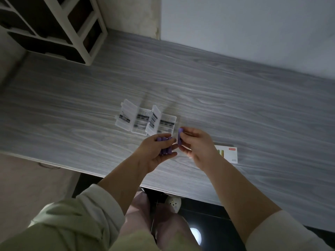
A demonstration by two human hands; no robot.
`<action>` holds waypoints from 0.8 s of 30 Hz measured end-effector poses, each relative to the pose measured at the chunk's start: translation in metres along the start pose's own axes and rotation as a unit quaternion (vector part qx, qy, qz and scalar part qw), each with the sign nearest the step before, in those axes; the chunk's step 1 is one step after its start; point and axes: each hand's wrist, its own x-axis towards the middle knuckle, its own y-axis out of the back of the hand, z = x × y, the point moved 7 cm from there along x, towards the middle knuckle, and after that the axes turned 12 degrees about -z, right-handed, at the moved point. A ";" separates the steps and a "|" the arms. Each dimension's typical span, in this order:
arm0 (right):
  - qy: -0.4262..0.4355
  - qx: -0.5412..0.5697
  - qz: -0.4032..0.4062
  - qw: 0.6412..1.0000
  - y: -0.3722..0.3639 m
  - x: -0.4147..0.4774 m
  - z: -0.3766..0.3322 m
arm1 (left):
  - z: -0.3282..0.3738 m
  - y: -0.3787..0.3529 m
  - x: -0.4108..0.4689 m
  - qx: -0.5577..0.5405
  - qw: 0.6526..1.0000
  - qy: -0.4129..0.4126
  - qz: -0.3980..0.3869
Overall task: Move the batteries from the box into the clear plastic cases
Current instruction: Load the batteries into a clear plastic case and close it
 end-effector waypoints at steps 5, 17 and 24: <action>0.017 -0.037 0.024 0.999 -0.003 0.015 -0.007 | 0.002 0.008 -0.003 -0.023 0.999 0.026 0.001; 0.145 -0.538 0.091 0.826 -0.028 0.067 -0.044 | 0.082 0.027 -0.010 0.067 0.988 -0.123 0.069; 0.163 -0.653 0.076 0.736 -0.044 0.092 -0.048 | 0.101 0.054 -0.008 0.056 0.982 -0.138 0.121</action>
